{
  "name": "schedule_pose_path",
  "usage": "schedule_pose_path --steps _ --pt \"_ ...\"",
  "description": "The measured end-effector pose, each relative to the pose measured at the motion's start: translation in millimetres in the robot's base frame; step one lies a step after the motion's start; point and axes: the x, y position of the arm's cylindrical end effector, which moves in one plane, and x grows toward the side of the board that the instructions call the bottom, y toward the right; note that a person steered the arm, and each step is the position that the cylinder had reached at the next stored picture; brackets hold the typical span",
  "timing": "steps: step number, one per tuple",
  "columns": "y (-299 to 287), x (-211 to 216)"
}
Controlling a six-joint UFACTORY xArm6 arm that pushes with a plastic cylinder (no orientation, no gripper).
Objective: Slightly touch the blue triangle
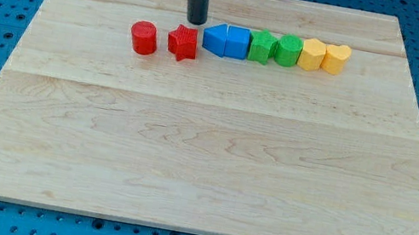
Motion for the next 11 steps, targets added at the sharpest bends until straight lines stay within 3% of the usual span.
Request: schedule_pose_path --steps 2,9,11 --pt "44.8 0.0" --pt "27.5 12.5" --pt "26.6 -7.4"
